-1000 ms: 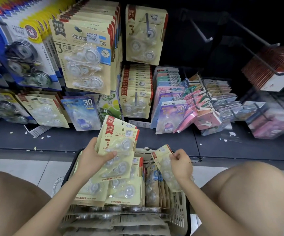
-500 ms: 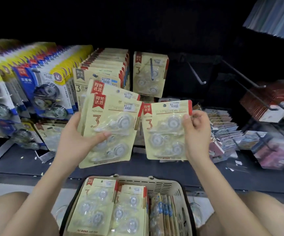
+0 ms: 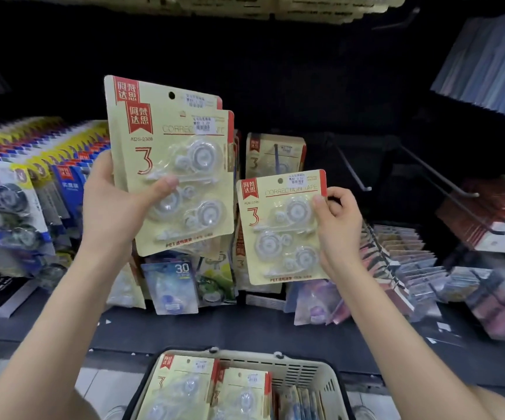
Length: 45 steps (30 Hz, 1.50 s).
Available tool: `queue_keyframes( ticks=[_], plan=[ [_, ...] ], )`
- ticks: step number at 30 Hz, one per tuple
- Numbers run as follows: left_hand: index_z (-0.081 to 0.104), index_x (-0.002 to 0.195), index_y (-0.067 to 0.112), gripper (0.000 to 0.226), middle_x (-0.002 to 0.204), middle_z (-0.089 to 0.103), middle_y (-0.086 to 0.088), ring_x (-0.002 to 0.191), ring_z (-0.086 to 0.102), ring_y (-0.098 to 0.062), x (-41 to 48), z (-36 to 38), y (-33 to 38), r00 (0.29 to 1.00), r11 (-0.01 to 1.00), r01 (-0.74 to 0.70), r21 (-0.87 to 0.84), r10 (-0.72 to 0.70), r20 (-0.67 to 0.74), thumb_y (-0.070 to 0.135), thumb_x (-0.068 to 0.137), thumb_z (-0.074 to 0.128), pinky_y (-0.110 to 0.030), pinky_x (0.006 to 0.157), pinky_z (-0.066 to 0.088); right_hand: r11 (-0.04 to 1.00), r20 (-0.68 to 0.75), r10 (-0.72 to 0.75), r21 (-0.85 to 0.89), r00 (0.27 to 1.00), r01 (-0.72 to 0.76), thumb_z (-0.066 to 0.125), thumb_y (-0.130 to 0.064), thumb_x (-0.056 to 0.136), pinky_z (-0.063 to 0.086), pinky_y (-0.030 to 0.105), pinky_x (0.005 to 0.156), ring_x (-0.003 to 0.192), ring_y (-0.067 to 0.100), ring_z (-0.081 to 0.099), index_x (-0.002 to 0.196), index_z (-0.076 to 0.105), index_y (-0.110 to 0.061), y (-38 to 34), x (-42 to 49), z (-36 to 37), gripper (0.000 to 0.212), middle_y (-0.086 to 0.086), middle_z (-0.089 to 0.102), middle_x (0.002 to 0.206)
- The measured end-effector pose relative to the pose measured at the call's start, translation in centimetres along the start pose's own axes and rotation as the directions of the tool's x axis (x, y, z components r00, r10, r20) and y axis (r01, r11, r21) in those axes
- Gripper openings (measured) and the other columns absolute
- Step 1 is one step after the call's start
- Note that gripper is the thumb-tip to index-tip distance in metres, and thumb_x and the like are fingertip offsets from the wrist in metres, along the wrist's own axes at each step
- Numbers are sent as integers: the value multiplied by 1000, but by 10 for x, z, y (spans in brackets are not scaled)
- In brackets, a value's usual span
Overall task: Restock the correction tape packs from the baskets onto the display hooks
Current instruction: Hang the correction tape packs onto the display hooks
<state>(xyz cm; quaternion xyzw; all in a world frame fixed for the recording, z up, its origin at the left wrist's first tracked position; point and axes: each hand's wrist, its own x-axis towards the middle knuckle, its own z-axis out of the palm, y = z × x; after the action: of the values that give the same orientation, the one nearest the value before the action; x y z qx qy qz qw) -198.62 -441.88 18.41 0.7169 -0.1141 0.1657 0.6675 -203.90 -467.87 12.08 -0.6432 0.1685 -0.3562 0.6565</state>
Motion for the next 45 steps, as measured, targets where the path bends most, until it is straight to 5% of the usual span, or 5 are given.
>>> queue_keyframes(
  ticks=[15, 22, 27, 37, 45],
  plan=[
    [56, 122, 25, 65, 112, 70, 8, 101, 69, -7, 21, 9, -1, 997, 997, 72, -28, -72, 10, 29, 61, 81, -33, 90, 54, 960, -33, 220, 185, 975, -210, 56, -16, 100, 55, 41, 95, 103, 19, 67, 116, 62, -15, 27, 75, 36, 17, 4, 71, 106],
    [60, 120, 21, 59, 105, 74, 7, 94, 71, -9, 52, 22, 5, 997, 995, 66, -78, -64, 35, 19, 65, 82, -31, 81, 56, 917, -42, 308, 280, 951, -285, 62, -19, 96, 53, 42, 99, 108, 20, 66, 94, 64, -28, 47, 139, 68, 9, 5, 69, 115],
    [62, 116, 22, 58, 105, 74, 3, 96, 72, -17, 60, 28, 2, 990, 984, 131, -123, -125, 58, 22, 61, 81, -46, 90, 55, 924, 5, 302, 243, 953, -294, 72, -19, 90, 55, 19, 64, 81, 8, 70, 102, 67, -16, 54, 158, 76, 13, 0, 73, 97],
    [63, 110, 26, 55, 99, 76, 6, 91, 72, -15, 60, 28, -7, 978, 970, 200, -141, -189, 91, 23, 58, 79, -47, 90, 55, 904, -16, 365, 243, 931, -350, 76, -10, 84, 54, 21, 59, 79, 15, 70, 100, 69, -10, 47, 184, 86, 17, 5, 73, 89],
    [62, 116, 22, 58, 104, 75, 2, 96, 72, -19, 49, 24, -2, 981, 971, 162, -177, -140, 132, 20, 59, 79, -45, 86, 56, 924, -207, 27, -369, 978, -104, 66, -54, 86, 47, 45, 97, 110, 23, 58, 120, 54, -17, 32, 143, 67, 52, 3, 62, 117]
  ],
)
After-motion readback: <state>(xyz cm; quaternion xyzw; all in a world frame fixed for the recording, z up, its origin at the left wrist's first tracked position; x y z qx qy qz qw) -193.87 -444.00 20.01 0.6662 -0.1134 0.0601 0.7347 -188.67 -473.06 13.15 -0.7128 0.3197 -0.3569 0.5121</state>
